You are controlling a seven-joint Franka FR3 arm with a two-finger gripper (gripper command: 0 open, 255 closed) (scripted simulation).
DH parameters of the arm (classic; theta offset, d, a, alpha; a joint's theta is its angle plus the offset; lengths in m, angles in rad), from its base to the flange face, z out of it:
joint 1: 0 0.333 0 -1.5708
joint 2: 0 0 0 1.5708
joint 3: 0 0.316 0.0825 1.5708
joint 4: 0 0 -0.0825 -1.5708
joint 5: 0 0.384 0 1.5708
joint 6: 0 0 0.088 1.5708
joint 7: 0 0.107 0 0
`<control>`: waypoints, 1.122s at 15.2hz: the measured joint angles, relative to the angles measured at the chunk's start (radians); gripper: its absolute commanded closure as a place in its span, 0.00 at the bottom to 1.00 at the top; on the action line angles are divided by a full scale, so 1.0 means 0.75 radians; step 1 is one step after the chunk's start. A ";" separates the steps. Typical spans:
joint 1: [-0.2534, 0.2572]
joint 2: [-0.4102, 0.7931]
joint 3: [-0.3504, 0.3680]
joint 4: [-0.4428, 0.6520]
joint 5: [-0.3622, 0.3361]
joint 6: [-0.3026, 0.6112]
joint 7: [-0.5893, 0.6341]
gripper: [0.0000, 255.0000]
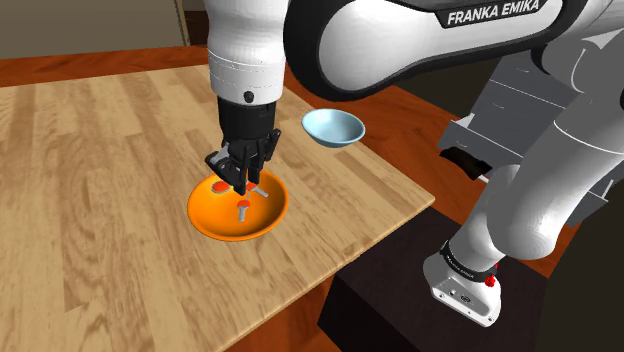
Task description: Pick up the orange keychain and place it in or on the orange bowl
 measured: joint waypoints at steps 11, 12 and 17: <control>0.000 0.001 0.000 -0.071 -0.001 0.072 0.001 0.00; 0.000 0.001 0.000 -0.071 -0.001 0.072 0.001 0.00; -0.001 -0.003 -0.001 -0.053 0.001 0.052 -0.002 0.00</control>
